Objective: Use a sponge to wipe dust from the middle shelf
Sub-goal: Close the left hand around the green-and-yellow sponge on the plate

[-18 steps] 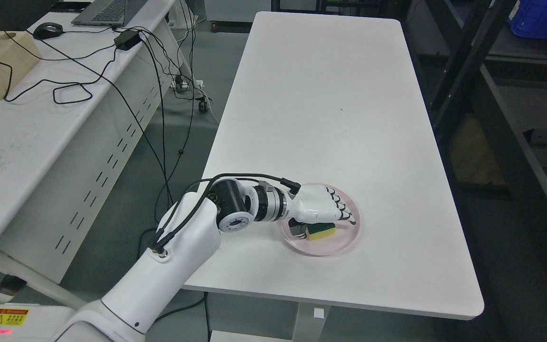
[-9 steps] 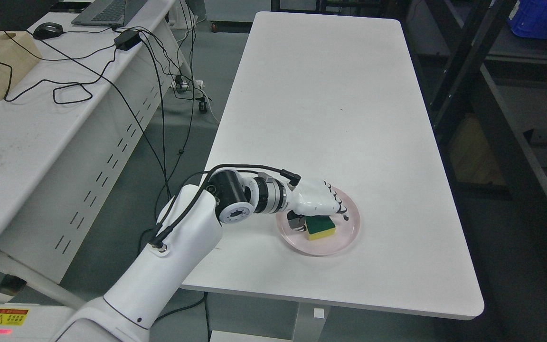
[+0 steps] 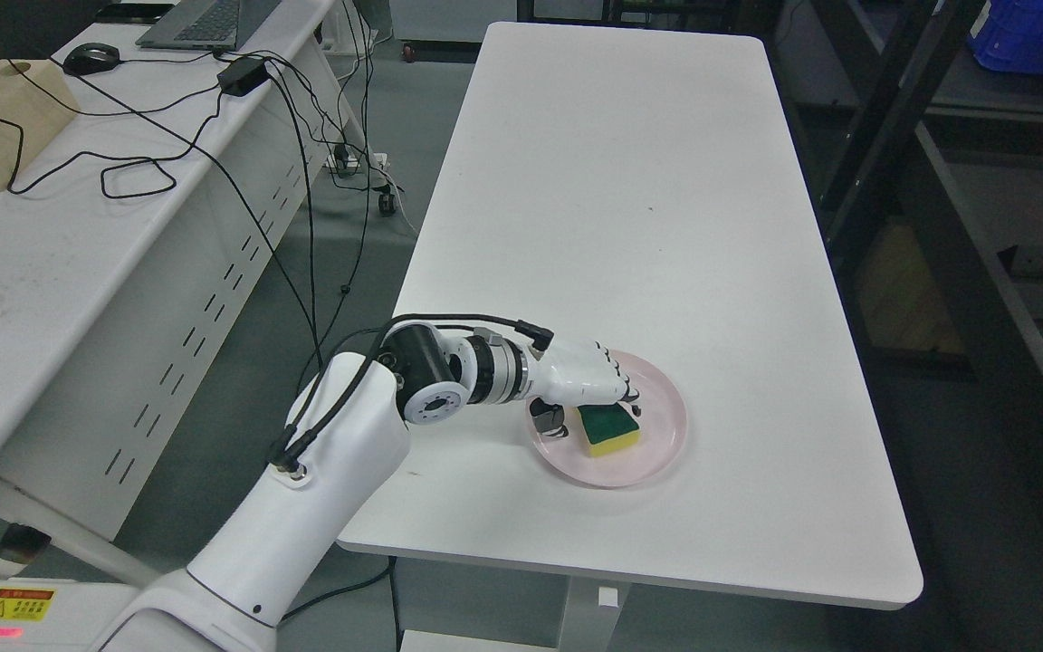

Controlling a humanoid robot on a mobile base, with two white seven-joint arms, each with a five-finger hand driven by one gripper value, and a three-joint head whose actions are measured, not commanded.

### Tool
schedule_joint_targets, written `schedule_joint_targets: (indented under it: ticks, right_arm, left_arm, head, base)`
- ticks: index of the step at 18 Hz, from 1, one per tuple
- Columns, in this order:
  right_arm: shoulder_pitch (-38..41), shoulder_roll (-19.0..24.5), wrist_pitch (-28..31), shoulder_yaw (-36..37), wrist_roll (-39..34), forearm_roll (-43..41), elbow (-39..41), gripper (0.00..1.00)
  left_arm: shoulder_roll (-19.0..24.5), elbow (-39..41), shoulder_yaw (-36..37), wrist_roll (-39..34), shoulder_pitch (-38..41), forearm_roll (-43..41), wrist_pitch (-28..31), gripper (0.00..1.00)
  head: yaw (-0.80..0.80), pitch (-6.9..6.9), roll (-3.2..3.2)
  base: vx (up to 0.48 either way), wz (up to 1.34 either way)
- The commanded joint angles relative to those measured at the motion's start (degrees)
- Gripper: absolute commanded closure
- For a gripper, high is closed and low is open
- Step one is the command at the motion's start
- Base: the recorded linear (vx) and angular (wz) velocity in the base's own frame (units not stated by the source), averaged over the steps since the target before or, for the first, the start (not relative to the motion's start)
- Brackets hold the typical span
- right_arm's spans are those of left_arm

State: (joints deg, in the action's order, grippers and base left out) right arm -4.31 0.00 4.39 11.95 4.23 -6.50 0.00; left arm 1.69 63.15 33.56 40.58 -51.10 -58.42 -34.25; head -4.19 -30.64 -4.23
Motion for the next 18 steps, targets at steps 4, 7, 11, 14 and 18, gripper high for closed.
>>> schedule_joint_targets:
  ticks: [4,7,11,14,18]
  right_arm:
    - [0.0,-1.0,0.0,0.0,0.0,0.0,1.0,0.0]
    - [0.0,-1.0,0.0,0.0,0.0,0.0,1.0,0.0]
    - [0.0,-1.0,0.0,0.0,0.0,0.0,1.0,0.0]
    - [0.0,-1.0,0.0,0.0,0.0,0.0,1.0,0.0]
    - [0.0,-1.0,0.0,0.0,0.0,0.0,1.0,0.0]
  left_arm:
    - [0.2,-3.4,-3.0,-0.5,0.0,0.0,2.0,0.38]
    - [0.2,-3.4,-5.7,-0.5,0.0,0.0,2.0,0.46]
    - [0.2,-3.4,-7.5,-0.5,0.8,0.1,2.0,0.52]
    - [0.2,-3.4,-10.6,-0.5,3.1,0.2,1.9,0.61]
    - [-0.7,-3.4,-15.7,-0.5,5.7,1.5,1.7,0.75]
  head:
    - [0.0,0.0,0.0]
    - [0.0,0.0,0.0]
    - [0.0,0.0,0.0]
    - [0.0,0.0,0.0]
    - [0.0,0.0,0.0]
  base:
    - [0.0,0.0]
    - [0.0,0.0]
    - [0.0,0.0]
    - [0.0,0.0]
    - [0.0,0.0]
